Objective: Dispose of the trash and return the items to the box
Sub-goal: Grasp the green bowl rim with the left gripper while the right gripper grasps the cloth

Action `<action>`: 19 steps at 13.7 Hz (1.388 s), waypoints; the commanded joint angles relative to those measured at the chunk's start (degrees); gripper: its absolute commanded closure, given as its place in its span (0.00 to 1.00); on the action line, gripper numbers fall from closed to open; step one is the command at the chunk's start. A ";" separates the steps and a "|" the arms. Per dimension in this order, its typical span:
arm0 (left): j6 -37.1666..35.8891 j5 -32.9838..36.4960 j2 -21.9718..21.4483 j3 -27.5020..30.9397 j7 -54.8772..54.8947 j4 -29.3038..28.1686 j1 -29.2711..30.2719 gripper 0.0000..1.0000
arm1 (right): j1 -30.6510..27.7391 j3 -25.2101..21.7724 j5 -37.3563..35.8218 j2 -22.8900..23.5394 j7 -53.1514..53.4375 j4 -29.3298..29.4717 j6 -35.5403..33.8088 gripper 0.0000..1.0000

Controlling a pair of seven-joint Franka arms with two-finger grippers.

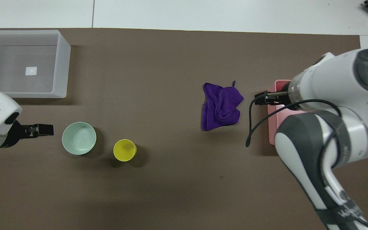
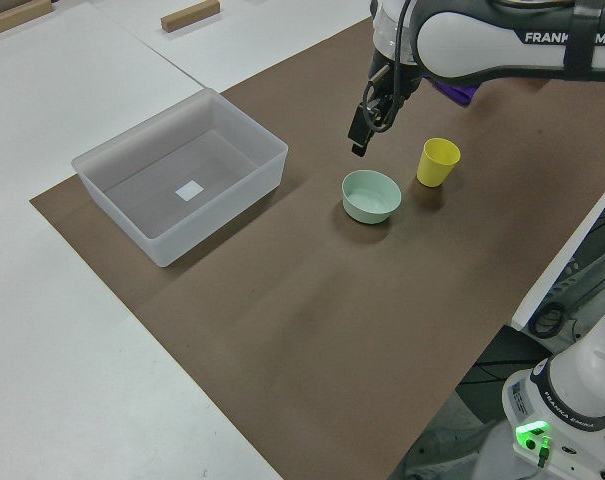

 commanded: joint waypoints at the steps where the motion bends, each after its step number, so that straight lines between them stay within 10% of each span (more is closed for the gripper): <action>1: 8.04 0.60 2.86 -0.27 0.87 -6.14 -0.21 0.00 | 2.47 -0.17 0.62 5.23 3.80 -1.20 7.82 0.00; 7: 18.96 0.60 7.01 -0.36 0.79 -14.15 -0.47 0.04 | 5.82 0.00 0.62 14.38 8.48 -3.75 22.00 0.00; 13: 21.42 0.51 7.71 -0.36 0.70 -16.09 -1.70 0.56 | 7.05 0.09 0.71 17.39 8.05 -7.17 29.57 0.00; 15: 21.34 0.51 7.98 -0.27 0.87 -16.35 -1.62 0.81 | 7.05 0.09 0.71 17.12 7.08 -8.40 29.91 0.79; 16: 20.99 0.51 7.89 -0.27 0.87 -16.27 -1.53 1.00 | 7.40 0.09 0.71 16.95 8.21 -8.41 29.31 1.00; 19: 17.40 0.51 8.33 -0.27 0.79 -13.13 -1.53 1.00 | 7.67 0.00 0.62 16.07 13.22 -7.88 27.73 1.00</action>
